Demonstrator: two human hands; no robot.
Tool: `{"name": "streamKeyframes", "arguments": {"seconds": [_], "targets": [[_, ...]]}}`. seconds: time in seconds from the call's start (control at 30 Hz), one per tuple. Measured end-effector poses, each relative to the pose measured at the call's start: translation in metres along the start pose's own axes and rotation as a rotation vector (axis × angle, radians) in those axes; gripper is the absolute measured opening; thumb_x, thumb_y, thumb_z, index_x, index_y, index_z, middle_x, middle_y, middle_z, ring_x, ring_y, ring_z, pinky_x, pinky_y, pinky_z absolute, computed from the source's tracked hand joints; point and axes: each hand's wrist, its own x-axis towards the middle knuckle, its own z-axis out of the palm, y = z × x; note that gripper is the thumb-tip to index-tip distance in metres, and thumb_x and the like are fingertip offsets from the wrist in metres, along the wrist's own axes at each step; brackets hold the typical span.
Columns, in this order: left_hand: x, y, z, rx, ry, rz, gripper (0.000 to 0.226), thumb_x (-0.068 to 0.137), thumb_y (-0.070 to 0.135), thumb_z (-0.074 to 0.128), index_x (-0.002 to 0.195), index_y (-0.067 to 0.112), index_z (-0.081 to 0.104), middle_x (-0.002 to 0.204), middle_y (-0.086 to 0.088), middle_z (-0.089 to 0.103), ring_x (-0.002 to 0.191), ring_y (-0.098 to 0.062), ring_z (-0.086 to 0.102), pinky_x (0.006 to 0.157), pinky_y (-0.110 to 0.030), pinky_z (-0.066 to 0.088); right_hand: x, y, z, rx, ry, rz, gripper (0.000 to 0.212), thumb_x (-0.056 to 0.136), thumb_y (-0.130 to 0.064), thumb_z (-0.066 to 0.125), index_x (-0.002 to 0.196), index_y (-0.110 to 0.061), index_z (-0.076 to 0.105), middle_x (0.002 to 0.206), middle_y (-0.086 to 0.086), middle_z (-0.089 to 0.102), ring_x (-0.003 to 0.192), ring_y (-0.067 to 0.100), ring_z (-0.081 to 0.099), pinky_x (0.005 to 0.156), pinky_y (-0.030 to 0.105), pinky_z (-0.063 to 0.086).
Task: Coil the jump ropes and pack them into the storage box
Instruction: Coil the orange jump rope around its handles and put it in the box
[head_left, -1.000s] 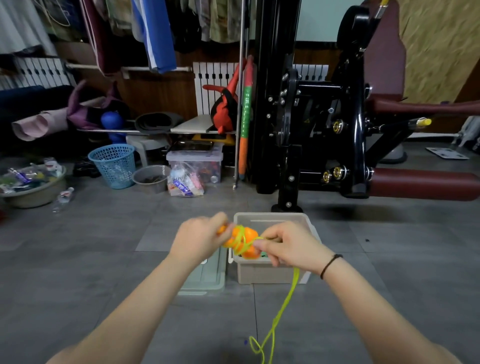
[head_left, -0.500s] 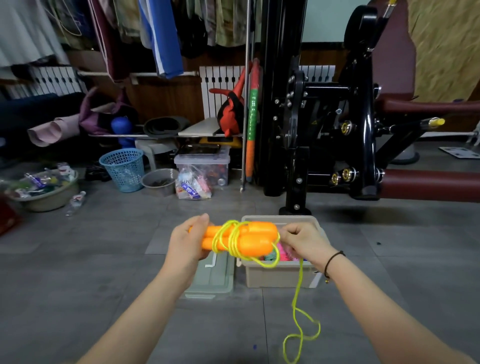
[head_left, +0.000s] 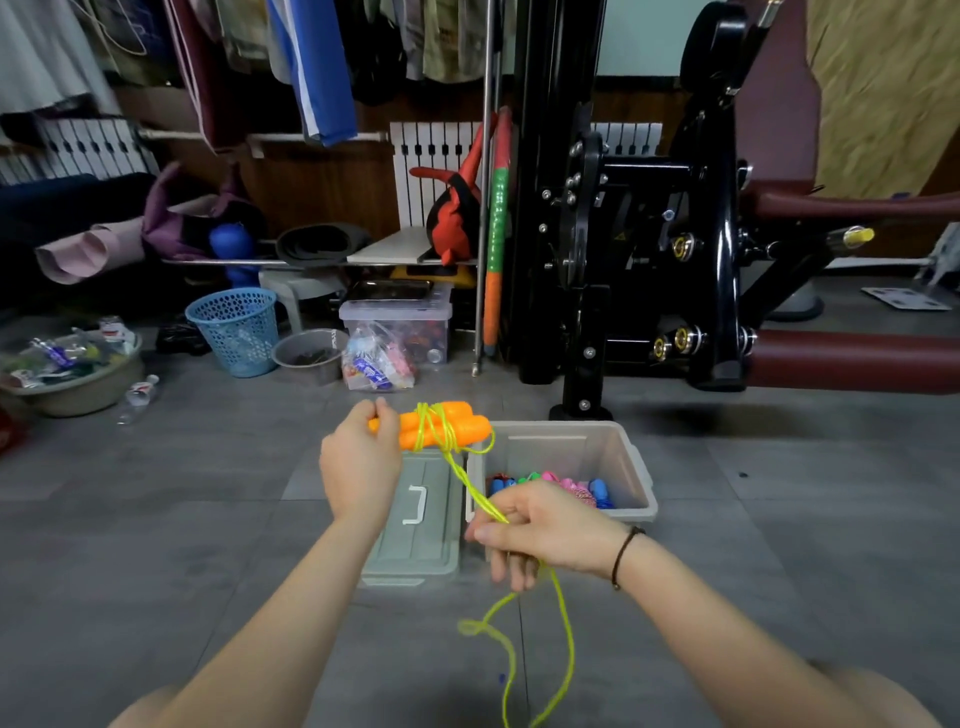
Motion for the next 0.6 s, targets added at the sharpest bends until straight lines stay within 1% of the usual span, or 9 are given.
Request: {"name": "streamKeyframes", "arguments": {"seconds": [0.1, 0.13, 0.23, 0.27, 0.33, 0.4, 0.47, 0.53, 0.6], "targets": [[-0.006, -0.005, 0.008, 0.204, -0.086, 0.151, 0.031, 0.095, 0.031, 0.046, 0.078, 0.008, 0.057, 0.068, -0.023, 0.059, 0.070, -0.044, 0.053, 0.058, -0.039, 0.038, -0.011, -0.003, -0.011, -0.141, 0.003, -0.005, 0.021, 0.096, -0.018, 0.051, 0.107, -0.004, 0.061, 0.056, -0.004, 0.062, 0.042, 0.007, 0.056, 0.046, 0.018, 0.046], [-0.009, -0.008, 0.012, 0.270, -0.128, 0.228, 0.031, 0.095, 0.031, 0.046, 0.078, 0.008, 0.057, 0.067, -0.024, 0.061, 0.067, -0.046, 0.057, 0.056, -0.039, 0.040, -0.014, -0.003, -0.015, -0.230, 0.027, -0.015, 0.023, 0.096, -0.022, 0.051, 0.105, -0.005, 0.063, 0.052, -0.007, 0.059, 0.042, 0.005, 0.053, 0.048, 0.017, 0.046], [-0.023, -0.014, 0.022, 0.452, -0.380, 0.443, 0.036, 0.085, 0.037, 0.041, 0.063, 0.012, 0.054, 0.044, -0.014, 0.055, 0.039, -0.039, 0.053, 0.036, -0.031, 0.039, -0.015, -0.005, -0.024, -0.445, 0.176, -0.085, 0.021, 0.091, -0.033, 0.056, 0.083, -0.021, 0.072, 0.044, -0.007, 0.053, 0.043, 0.004, 0.048, 0.053, 0.016, 0.041], [-0.028, -0.016, 0.026, 0.490, -0.420, 0.511, 0.036, 0.081, 0.040, 0.040, 0.060, 0.014, 0.053, 0.040, -0.011, 0.052, 0.034, -0.037, 0.052, 0.032, -0.028, 0.038, -0.015, -0.006, -0.027, -0.460, 0.233, -0.100, 0.021, 0.090, -0.034, 0.057, 0.075, -0.028, 0.070, 0.044, -0.006, 0.053, 0.044, 0.003, 0.048, 0.053, 0.015, 0.039], [-0.039, -0.020, 0.031, 0.523, -0.441, 0.671, 0.036, 0.078, 0.042, 0.040, 0.058, 0.015, 0.053, 0.037, -0.007, 0.050, 0.033, -0.033, 0.051, 0.030, -0.022, 0.033, -0.016, -0.006, -0.035, -0.484, 0.328, -0.121, 0.024, 0.090, -0.032, 0.058, 0.069, -0.030, 0.069, 0.043, -0.011, 0.053, 0.046, 0.000, 0.051, 0.052, 0.011, 0.036], [-0.044, -0.023, 0.031, 0.508, -0.444, 0.816, 0.037, 0.080, 0.043, 0.040, 0.059, 0.016, 0.051, 0.038, -0.005, 0.050, 0.036, -0.031, 0.053, 0.030, -0.021, 0.029, -0.018, -0.004, -0.046, -0.481, 0.394, -0.123, 0.023, 0.089, -0.030, 0.060, 0.069, -0.026, 0.070, 0.046, -0.020, 0.055, 0.049, -0.003, 0.051, 0.053, 0.011, 0.035], [-0.044, -0.024, 0.027, 0.386, -0.477, 0.889, 0.034, 0.084, 0.043, 0.041, 0.063, 0.016, 0.047, 0.041, -0.005, 0.050, 0.041, -0.031, 0.053, 0.033, -0.023, 0.031, -0.019, 0.003, -0.059, -0.450, 0.455, -0.110, 0.022, 0.086, -0.032, 0.064, 0.066, -0.027, 0.069, 0.048, -0.019, 0.056, 0.048, 0.000, 0.049, 0.053, 0.015, 0.037], [-0.045, -0.022, 0.019, 0.204, -0.558, 0.845, 0.032, 0.087, 0.045, 0.041, 0.070, 0.017, 0.041, 0.046, -0.007, 0.048, 0.046, -0.029, 0.050, 0.039, -0.026, 0.034, -0.020, 0.011, -0.072, -0.382, 0.518, -0.077, 0.018, 0.082, -0.036, 0.068, 0.066, -0.029, 0.071, 0.054, -0.011, 0.063, 0.051, 0.000, 0.051, 0.055, 0.024, 0.044], [-0.049, -0.013, 0.006, 0.030, -0.660, 0.720, 0.032, 0.086, 0.050, 0.038, 0.072, 0.021, 0.040, 0.050, -0.006, 0.042, 0.048, -0.019, 0.042, 0.046, -0.028, 0.033, -0.019, 0.017, -0.080, -0.294, 0.569, -0.045, 0.017, 0.076, -0.039, 0.073, 0.069, -0.024, 0.074, 0.067, 0.005, 0.069, 0.059, 0.008, 0.056, 0.061, 0.032, 0.050]]}}
